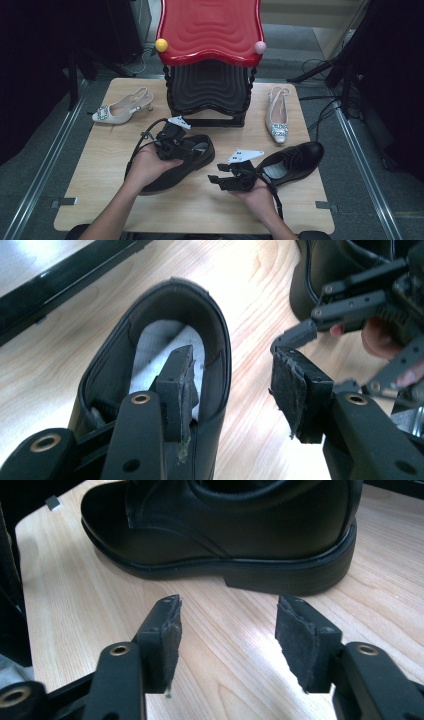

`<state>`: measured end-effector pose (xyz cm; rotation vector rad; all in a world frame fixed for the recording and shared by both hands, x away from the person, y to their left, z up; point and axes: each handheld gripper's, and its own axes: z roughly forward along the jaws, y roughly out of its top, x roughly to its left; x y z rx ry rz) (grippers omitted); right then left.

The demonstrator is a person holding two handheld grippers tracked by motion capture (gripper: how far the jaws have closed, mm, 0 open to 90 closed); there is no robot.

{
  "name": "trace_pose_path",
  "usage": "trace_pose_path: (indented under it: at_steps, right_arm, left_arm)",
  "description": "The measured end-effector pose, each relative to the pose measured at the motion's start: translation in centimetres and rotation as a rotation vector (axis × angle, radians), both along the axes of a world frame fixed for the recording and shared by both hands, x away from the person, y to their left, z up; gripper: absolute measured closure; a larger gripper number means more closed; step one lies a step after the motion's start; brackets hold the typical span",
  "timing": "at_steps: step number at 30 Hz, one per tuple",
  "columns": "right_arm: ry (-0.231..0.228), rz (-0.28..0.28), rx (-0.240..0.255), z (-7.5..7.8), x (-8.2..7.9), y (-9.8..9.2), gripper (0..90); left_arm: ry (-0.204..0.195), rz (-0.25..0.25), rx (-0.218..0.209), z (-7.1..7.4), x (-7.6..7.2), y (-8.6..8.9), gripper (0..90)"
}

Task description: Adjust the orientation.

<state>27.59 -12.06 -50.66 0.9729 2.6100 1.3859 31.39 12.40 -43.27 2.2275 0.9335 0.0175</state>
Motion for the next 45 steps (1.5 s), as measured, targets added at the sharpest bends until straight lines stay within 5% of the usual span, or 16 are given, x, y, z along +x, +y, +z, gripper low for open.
trace_pose_path:
  at_steps: [12,22,25,27,30,35,45]
  right_arm:
    - [-0.013,0.028,0.011,0.7,0.7,0.9,62.5]
    - [-0.036,0.055,0.012,2.0,1.7,1.8,90.0]
    - [-0.048,0.053,0.027,2.8,2.3,2.2,90.0]
    - [-0.061,0.05,0.029,3.3,2.9,2.6,90.0]
    - [-0.081,0.042,0.033,3.8,4.0,3.4,90.0]
    - [-0.06,0.05,-0.007,2.3,5.6,5.4,90.0]
    - [-0.04,0.083,-0.019,1.9,5.7,6.2,90.0]
  left_arm:
    - [-0.006,0.07,-0.008,-1.1,-3.2,3.6,55.1]
    - [0.006,0.149,-0.037,-3.2,-6.0,6.5,52.8]
    - [0.015,0.168,-0.051,-3.8,-6.8,7.2,57.8]
    - [0.021,0.169,-0.062,-4.2,-7.3,7.6,72.3]
    - [0.037,0.153,-0.014,-5.0,-7.6,7.7,86.1]
    - [0.046,0.175,0.034,-6.2,-7.5,7.7,88.2]
    - [0.021,0.207,-0.014,-6.7,-7.6,8.6,89.1]
